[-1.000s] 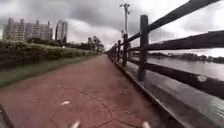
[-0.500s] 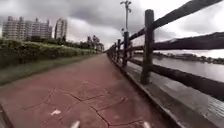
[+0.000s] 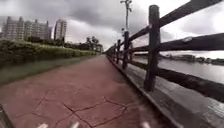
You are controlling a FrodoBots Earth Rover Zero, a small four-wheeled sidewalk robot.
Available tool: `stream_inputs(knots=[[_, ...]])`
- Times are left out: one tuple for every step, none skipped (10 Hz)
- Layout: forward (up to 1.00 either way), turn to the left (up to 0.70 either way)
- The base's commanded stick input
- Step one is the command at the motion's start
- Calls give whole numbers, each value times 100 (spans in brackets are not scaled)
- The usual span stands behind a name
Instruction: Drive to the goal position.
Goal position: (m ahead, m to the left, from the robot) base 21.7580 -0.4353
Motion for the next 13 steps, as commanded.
stream_inputs(knots=[[50,1],[50,50],[50,50],[50,50],[50,50],[50,50],[50,50],[50,50],[50,50],[50,50],[50,50],[50,50],[50,50]])
